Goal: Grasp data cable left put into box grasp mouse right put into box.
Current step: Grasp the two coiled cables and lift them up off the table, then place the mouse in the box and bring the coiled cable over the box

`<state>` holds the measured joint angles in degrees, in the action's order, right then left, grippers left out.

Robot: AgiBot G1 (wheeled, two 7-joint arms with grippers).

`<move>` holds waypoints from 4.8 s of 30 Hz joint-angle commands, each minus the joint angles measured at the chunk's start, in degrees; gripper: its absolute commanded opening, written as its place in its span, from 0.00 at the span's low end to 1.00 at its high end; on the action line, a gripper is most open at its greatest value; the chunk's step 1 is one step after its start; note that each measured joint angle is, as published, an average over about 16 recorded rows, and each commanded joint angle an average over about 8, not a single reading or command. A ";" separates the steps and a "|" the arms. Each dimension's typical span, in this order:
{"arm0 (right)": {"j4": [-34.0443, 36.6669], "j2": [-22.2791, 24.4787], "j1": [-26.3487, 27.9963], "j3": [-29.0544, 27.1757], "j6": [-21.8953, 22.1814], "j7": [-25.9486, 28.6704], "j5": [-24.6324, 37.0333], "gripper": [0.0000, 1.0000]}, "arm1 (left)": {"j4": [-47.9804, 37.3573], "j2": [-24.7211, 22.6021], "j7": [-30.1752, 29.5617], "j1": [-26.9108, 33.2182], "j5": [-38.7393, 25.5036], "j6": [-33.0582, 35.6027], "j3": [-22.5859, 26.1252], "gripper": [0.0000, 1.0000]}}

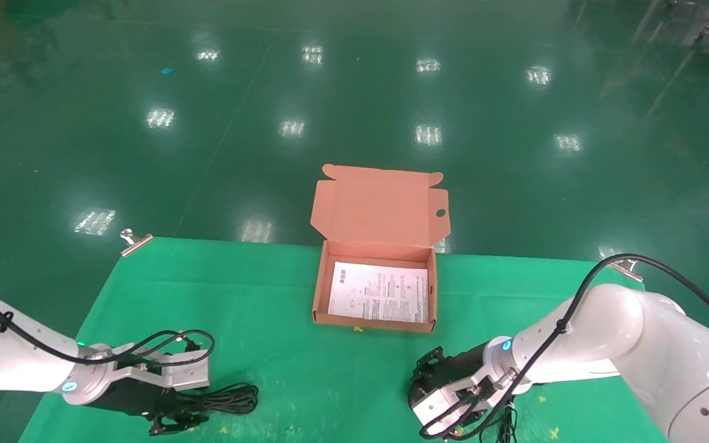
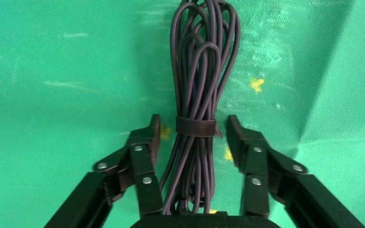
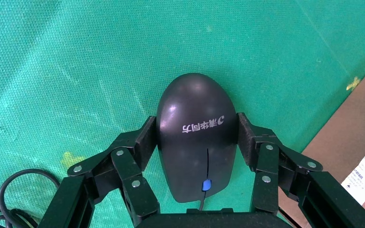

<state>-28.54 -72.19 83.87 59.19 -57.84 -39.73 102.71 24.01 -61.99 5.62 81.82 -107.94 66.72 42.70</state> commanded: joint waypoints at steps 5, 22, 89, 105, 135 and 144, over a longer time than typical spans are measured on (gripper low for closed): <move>-0.07 0.02 -0.02 0.02 -0.01 0.02 0.02 0.00 | 0.08 0.06 0.01 0.03 -0.01 0.03 -0.02 0.00; -5.42 6.53 2.03 -1.83 -1.58 3.44 -1.54 0.00 | 10.30 8.59 2.36 -0.73 2.19 7.34 -0.89 0.00; 0.86 -4.73 13.85 -15.16 14.35 -9.94 -22.33 0.00 | 26.91 6.83 -3.08 16.58 -4.74 -4.04 -5.73 0.00; 1.11 -4.92 7.12 -12.08 15.45 -6.31 -24.85 0.00 | 36.61 12.27 -7.52 12.85 -5.32 -0.70 -5.56 0.00; 6.72 -5.80 0.10 -4.95 23.98 5.74 -29.96 0.82 | 38.23 12.66 -8.90 12.31 -5.84 -0.69 -5.53 0.00; 5.17 -4.70 -0.37 -4.24 24.06 6.40 -30.64 1.00 | 38.56 12.31 -8.71 12.06 -5.78 -0.72 -5.37 0.00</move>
<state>-23.31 -76.95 83.56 54.93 -33.65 -33.25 72.11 62.66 -49.99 -3.01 93.71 -113.75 65.90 37.46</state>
